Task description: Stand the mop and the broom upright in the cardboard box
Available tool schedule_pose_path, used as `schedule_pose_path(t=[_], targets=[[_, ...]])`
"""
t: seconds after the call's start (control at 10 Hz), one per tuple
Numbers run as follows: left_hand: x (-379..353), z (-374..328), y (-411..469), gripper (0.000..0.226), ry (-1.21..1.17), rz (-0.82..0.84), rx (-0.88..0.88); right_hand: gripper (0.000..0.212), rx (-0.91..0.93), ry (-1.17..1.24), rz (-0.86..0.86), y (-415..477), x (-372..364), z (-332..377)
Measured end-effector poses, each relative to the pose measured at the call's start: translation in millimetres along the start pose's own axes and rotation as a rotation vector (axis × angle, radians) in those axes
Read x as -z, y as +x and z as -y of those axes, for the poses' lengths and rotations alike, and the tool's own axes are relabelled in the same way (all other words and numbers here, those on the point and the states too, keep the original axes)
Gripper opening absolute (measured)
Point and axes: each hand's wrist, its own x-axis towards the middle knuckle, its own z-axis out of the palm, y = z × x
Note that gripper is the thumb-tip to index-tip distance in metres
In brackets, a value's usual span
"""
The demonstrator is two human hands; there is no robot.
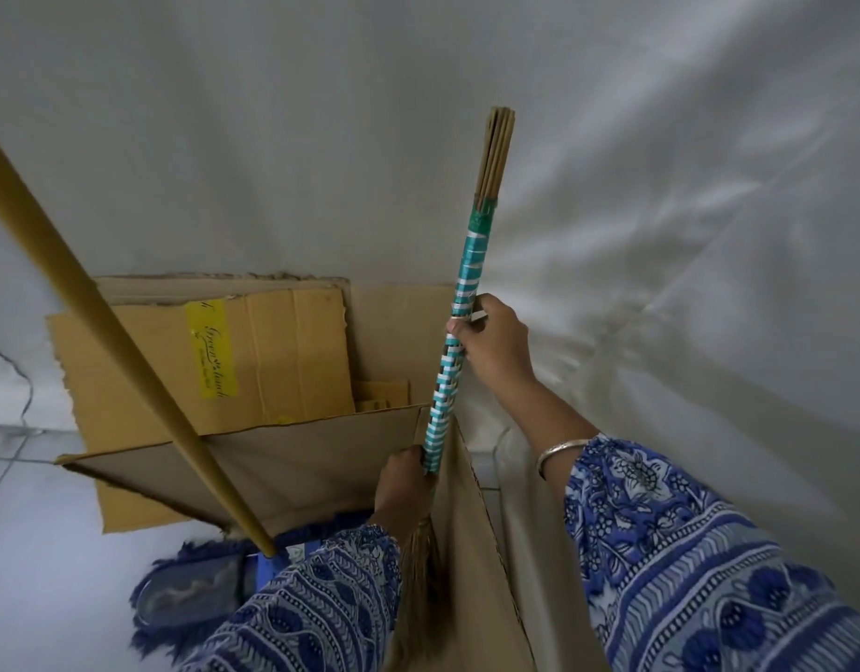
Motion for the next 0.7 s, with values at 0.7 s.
schedule_pose_path(t=[0.7], targets=[[146.5,-44.7,-61.0,0.036,0.060,-0.154,-0.303,0.056,0.144,-0.331,-0.242,-40.4,23.5,104.0]])
